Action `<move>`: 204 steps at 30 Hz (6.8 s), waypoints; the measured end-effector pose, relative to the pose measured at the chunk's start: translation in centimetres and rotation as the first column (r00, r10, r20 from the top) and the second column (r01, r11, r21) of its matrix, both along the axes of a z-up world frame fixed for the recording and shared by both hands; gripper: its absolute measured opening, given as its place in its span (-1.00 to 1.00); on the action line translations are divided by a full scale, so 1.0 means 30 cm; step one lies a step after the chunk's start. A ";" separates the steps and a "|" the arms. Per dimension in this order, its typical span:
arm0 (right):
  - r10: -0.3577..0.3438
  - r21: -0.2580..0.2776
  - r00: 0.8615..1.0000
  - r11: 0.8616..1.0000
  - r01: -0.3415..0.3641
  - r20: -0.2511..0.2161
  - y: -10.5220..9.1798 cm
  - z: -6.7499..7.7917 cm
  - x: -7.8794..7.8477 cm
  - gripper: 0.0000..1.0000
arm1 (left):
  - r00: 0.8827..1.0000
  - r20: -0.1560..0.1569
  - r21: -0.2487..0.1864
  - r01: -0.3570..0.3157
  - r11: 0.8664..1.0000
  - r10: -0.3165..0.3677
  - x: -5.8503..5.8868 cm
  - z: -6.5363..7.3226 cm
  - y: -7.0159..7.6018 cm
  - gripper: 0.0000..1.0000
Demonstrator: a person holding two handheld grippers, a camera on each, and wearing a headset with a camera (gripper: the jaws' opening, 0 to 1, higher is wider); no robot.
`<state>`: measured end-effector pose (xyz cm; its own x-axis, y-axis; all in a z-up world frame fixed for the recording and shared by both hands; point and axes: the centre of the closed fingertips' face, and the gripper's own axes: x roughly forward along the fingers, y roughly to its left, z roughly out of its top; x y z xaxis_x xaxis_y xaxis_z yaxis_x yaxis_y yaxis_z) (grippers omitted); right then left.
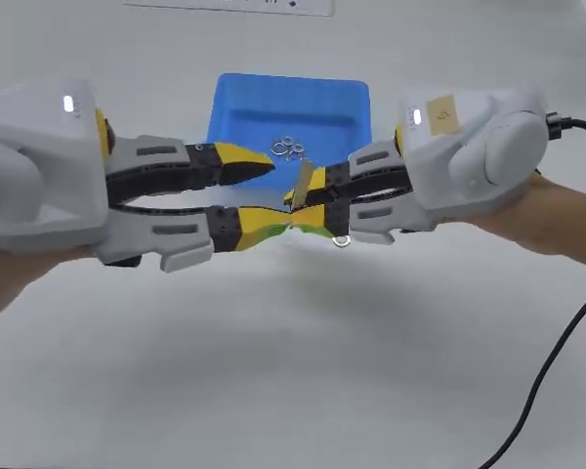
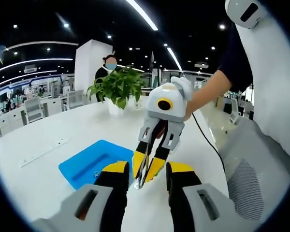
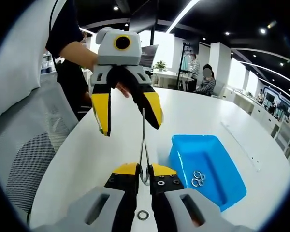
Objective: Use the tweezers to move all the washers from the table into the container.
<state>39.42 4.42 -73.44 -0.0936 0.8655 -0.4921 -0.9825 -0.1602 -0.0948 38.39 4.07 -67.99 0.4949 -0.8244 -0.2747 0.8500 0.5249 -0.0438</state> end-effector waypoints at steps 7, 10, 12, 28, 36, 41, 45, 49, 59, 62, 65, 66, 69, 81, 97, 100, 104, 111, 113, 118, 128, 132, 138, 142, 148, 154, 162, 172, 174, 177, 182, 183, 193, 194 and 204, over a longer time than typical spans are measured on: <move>-0.013 0.025 1.000 1.000 0.013 0.025 0.019 0.085 0.025 -0.82 | 0.995 -0.040 -0.035 -0.097 0.995 0.096 -0.043 0.012 0.082 0.01; -0.019 0.047 0.999 0.999 0.017 0.041 0.035 0.134 0.044 -0.82 | 0.989 -0.054 -0.045 -0.137 0.990 0.135 -0.063 0.009 0.121 0.16; -0.024 0.057 0.999 0.998 0.022 0.049 0.041 0.156 0.058 -0.82 | 0.987 -0.055 -0.045 -0.152 0.987 0.149 -0.073 0.009 0.139 0.19; -0.110 0.003 0.991 0.994 0.110 0.075 0.106 0.066 0.310 -0.82 | 0.970 -0.064 -0.046 -0.239 0.970 0.236 -0.095 0.006 0.210 0.74; -0.108 -0.063 0.993 0.992 0.111 0.054 0.125 -0.051 0.334 -0.82 | 0.959 -0.078 -0.046 -0.277 0.960 0.273 -0.100 -0.002 0.243 0.76; -0.119 -0.061 0.992 0.991 0.121 0.042 0.119 -0.056 0.337 -0.81 | 0.953 -0.109 -0.095 -0.293 0.951 0.283 -0.109 0.003 0.235 0.88; -0.112 -0.065 0.993 0.991 0.115 0.041 0.116 -0.057 0.333 -0.80 | 0.952 -0.108 -0.080 -0.295 0.952 0.286 -0.109 -0.005 0.227 0.91; -0.117 -0.066 0.993 0.991 0.119 0.035 0.118 -0.059 0.333 -0.80 | 0.954 -0.111 -0.086 -0.290 0.953 0.280 -0.108 -0.002 0.220 0.91; -0.105 -0.081 0.994 0.991 0.107 0.036 0.130 -0.075 0.326 -0.80 | 0.954 -0.116 -0.072 -0.286 0.956 0.277 -0.119 0.002 0.231 0.91; -0.106 -0.075 0.994 0.991 0.108 0.036 0.130 -0.067 0.325 -0.80 | 0.953 -0.115 -0.066 -0.288 0.955 0.279 -0.119 0.001 0.233 0.91; -0.102 -0.067 0.994 0.992 0.105 0.042 0.126 -0.050 0.322 -0.82 | 0.952 -0.113 -0.072 -0.292 0.954 0.283 -0.115 0.005 0.231 0.91; -0.100 -0.064 0.994 0.993 0.103 0.045 0.124 -0.044 0.321 -0.84 | 0.952 -0.112 -0.071 -0.293 0.954 0.284 -0.113 0.006 0.230 0.91; -0.098 -0.060 0.991 0.993 0.103 0.085 0.118 -0.024 0.327 -0.85 | 0.951 -0.106 -0.067 -0.299 0.952 0.291 -0.099 0.003 0.232 0.89; -0.105 -0.070 0.990 0.991 0.111 0.090 0.104 0.001 0.316 -0.85 | 0.968 0.052 -0.007 -0.244 0.970 0.244 0.216 0.080 0.177 0.70; -0.059 -0.069 0.997 0.996 0.063 0.049 0.083 0.007 0.279 -0.85 | 0.988 -0.011 0.052 0.157 0.986 -0.156 0.286 0.066 -0.038 -0.41; -0.060 -0.063 0.997 0.996 0.062 0.043 0.081 0.009 0.279 -0.85 | 0.984 0.006 0.103 0.176 0.979 -0.177 0.292 0.045 -0.036 -0.43; -0.056 -0.064 0.998 0.996 0.058 0.037 0.078 0.006 0.278 -0.85 | 0.980 0.002 0.145 0.196 0.970 -0.198 0.292 0.025 -0.029 -0.52; -0.042 -0.064 0.999 0.997 0.044 0.029 0.082 0.003 0.265 -0.85 | 0.979 0.030 0.123 0.197 0.973 -0.202 0.295 0.054 -0.034 -0.71; -0.041 -0.062 0.999 0.997 0.043 0.026 0.084 0.005 0.263 -0.85 | 0.976 0.031 0.130 0.211 0.969 -0.216 0.291 0.051 -0.030 -0.84; -0.034 -0.061 0.999 0.997 0.036 0.031 0.084 0.008 0.260 -0.85 | 0.969 0.055 0.158 0.232 0.960 -0.243 0.274 0.053 -0.030 -0.88; -0.050 -0.068 0.998 0.996 0.053 0.044 0.076 0.008 0.260 -0.79 | 0.959 0.095 0.212 0.242 0.947 -0.266 0.280 0.046 -0.035 -0.89; -0.089 -0.056 0.995 0.994 0.091 0.039 0.068 0.027 0.270 -0.76 | 0.962 0.106 0.211 0.227 0.951 -0.253 0.288 0.058 -0.034 -0.89; -0.140 -0.052 0.989 0.989 0.142 0.042 0.048 0.053 0.277 -0.65 | 0.959 0.122 0.227 0.225 0.948 -0.257 0.279 0.073 -0.038 -0.90; -0.144 -0.044 0.988 0.988 0.146 0.052 0.035 0.073 0.260 -0.60 | 0.960 0.130 0.237 0.214 0.948 -0.249 0.280 0.082 -0.034 -0.90; -0.203 -0.018 0.978 0.979 0.205 0.051 -0.021 0.100 0.237 -0.52 | 0.960 0.147 0.240 0.199 0.950 -0.239 0.267 0.114 -0.031 -0.90; -0.307 0.043 0.951 0.951 0.305 0.044 -0.116 0.144 0.195 -0.50 | 0.956 0.152 0.245 0.208 0.947 -0.249 0.224 0.131 -0.054 -0.90; -0.319 0.030 0.946 0.948 0.317 0.060 -0.217 0.142 0.113 -0.45 | 0.948 0.160 0.243 0.233 0.942 -0.276 0.159 0.142 -0.128 -0.90; -0.356 0.029 0.935 0.934 0.356 -0.004 -0.314 0.115 0.007 -0.30 | 0.942 0.136 0.235 0.270 0.934 -0.307 0.049 0.103 -0.221 -0.90; -0.360 0.022 0.933 0.933 0.360 -0.011 -0.330 0.100 -0.011 -0.22 | 0.949 0.133 0.199 0.258 0.946 -0.287 0.032 0.099 -0.234 -0.90; -0.373 0.014 0.927 0.928 0.373 -0.029 -0.349 0.079 -0.032 -0.16 | 0.954 0.116 0.200 0.251 0.947 -0.278 0.004 0.064 -0.240 -0.90; -0.372 -0.008 0.927 0.928 0.372 -0.049 -0.366 0.045 -0.073 -0.03 | 0.961 0.105 0.209 0.231 0.950 -0.257 -0.019 0.029 -0.238 -0.90; -0.373 -0.012 0.926 0.928 0.373 -0.052 -0.370 0.037 -0.084 0.01 | 0.963 0.103 0.209 0.223 0.952 -0.248 -0.019 0.024 -0.237 -0.90; -0.433 -0.007 0.896 0.901 0.434 -0.094 -0.388 -0.008 -0.149 0.39 | 0.971 0.088 0.191 0.201 0.961 -0.221 0.000 -0.018 -0.244 -0.90; -0.441 -0.008 0.892 0.897 0.442 -0.098 -0.388 -0.011 -0.154 0.48 | 0.972 0.083 0.187 0.200 0.962 -0.219 0.004 -0.021 -0.246 -0.90; -0.451 -0.020 0.881 0.891 0.453 -0.139 -0.388 -0.039 -0.199 0.76 | 0.971 0.075 0.195 0.207 0.959 -0.225 0.017 -0.053 -0.269 -0.90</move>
